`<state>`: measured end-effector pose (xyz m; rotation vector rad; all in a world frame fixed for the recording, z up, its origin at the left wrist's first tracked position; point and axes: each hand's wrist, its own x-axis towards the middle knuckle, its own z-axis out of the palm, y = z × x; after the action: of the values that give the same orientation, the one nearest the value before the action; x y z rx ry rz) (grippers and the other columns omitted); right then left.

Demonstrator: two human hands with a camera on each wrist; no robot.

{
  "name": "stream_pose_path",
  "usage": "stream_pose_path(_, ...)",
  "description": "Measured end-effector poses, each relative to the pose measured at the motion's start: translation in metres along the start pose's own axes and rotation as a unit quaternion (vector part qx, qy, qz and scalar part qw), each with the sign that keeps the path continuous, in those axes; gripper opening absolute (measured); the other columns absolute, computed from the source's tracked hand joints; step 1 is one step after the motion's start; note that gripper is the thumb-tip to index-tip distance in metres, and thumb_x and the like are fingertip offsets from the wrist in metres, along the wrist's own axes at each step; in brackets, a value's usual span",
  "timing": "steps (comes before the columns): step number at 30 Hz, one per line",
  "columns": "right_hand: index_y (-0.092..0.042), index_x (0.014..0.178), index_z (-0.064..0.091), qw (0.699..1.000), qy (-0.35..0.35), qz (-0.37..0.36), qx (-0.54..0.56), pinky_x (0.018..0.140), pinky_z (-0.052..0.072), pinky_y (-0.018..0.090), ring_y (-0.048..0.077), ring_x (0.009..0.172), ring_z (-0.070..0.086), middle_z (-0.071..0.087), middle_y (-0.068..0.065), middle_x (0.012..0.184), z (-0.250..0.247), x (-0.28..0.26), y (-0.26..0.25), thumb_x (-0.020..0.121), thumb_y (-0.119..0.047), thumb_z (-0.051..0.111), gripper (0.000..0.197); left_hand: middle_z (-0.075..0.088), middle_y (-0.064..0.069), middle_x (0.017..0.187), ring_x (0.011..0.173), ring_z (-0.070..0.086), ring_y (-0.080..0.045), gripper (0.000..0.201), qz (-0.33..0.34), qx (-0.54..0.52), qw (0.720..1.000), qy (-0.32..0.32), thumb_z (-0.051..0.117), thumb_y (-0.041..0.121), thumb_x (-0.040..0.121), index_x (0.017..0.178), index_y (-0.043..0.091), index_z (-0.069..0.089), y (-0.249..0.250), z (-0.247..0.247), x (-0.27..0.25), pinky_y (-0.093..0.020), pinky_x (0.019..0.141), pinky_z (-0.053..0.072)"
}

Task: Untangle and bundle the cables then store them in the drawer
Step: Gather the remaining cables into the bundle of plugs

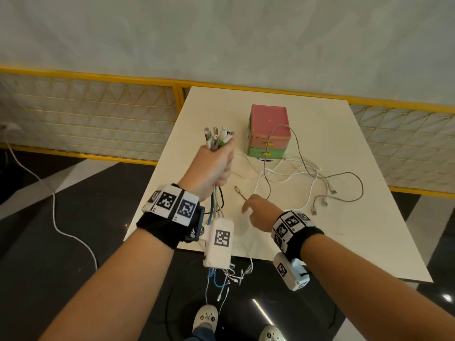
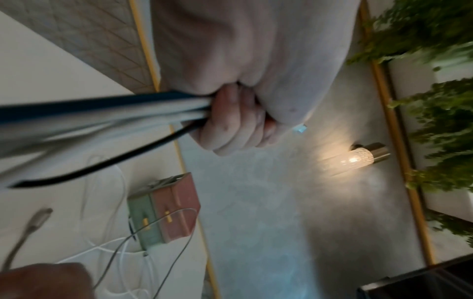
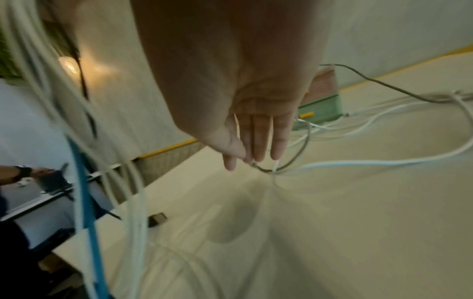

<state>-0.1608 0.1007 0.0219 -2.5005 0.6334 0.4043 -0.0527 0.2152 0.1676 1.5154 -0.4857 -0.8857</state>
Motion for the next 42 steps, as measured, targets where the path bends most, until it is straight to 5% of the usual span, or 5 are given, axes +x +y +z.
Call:
stream_pose_path(18, -0.008, 0.116, 0.052, 0.992, 0.063, 0.070, -0.080, 0.089, 0.046, 0.039, 0.033, 0.102, 0.057, 0.056, 0.014, 0.114, 0.017, 0.048, 0.021, 0.096, -0.014, 0.037, 0.025, 0.023, 0.009, 0.044, 0.036, 0.020, -0.008, 0.052, -0.030, -0.031, 0.997, 0.062, 0.050, 0.042, 0.099, 0.055, 0.022, 0.032, -0.021, 0.000, 0.047, -0.019, 0.040, 0.015)
stream_pose_path(23, -0.015, 0.099, 0.054, 0.962, 0.208, 0.011, 0.178, 0.081, 0.049, 0.037, 0.030, 0.087, 0.062, 0.058, 0.007, 0.096, -0.012, 0.037, 0.014, 0.096, -0.015, 0.043, 0.011, 0.027, 0.008, 0.041, 0.037, 0.026, -0.010, 0.053, -0.006, -0.036, 0.995, 0.096, 0.049, 0.045, 0.098, 0.054, 0.017, 0.043, -0.027, 0.003, 0.055, -0.023, 0.042, 0.025)
stream_pose_path(29, -0.023, 0.098, 0.060, 0.903, 0.278, -0.103, 0.310, 0.065, 0.051, 0.026, 0.013, 0.058, 0.060, 0.060, -0.008, 0.067, -0.071, -0.003, -0.008, 0.097, -0.016, 0.045, 0.016, 0.032, 0.008, 0.044, 0.037, 0.027, -0.009, 0.043, 0.008, 0.033, 0.999, 0.034, 0.052, 0.044, 0.097, 0.107, 0.008, 0.072, -0.032, 0.027, 0.057, -0.021, 0.040, 0.025)
stream_pose_path(35, -0.018, 0.086, 0.064, 0.905, 0.288, -0.127, 0.287, 0.064, 0.045, 0.020, 0.005, 0.060, 0.052, 0.057, -0.010, 0.065, -0.085, -0.023, 0.000, 0.097, -0.017, 0.047, 0.020, 0.031, -0.002, 0.047, 0.040, 0.026, -0.015, 0.022, 0.092, 0.049, 0.994, 0.044, 0.059, 0.033, 0.095, 0.088, 0.019, 0.075, -0.023, 0.045, 0.058, -0.022, 0.042, 0.024)
stream_pose_path(42, -0.024, 0.087, 0.057, 0.917, 0.286, -0.183, 0.210, 0.064, 0.039, 0.020, 0.006, 0.064, 0.046, 0.048, -0.012, 0.066, -0.093, -0.028, 0.011, 0.099, -0.019, 0.043, 0.019, 0.044, 0.006, 0.049, 0.042, 0.038, -0.008, 0.047, 0.161, 0.022, 0.985, 0.060, 0.049, 0.042, 0.099, 0.055, 0.023, 0.048, -0.005, 0.054, 0.060, -0.025, 0.049, 0.033)
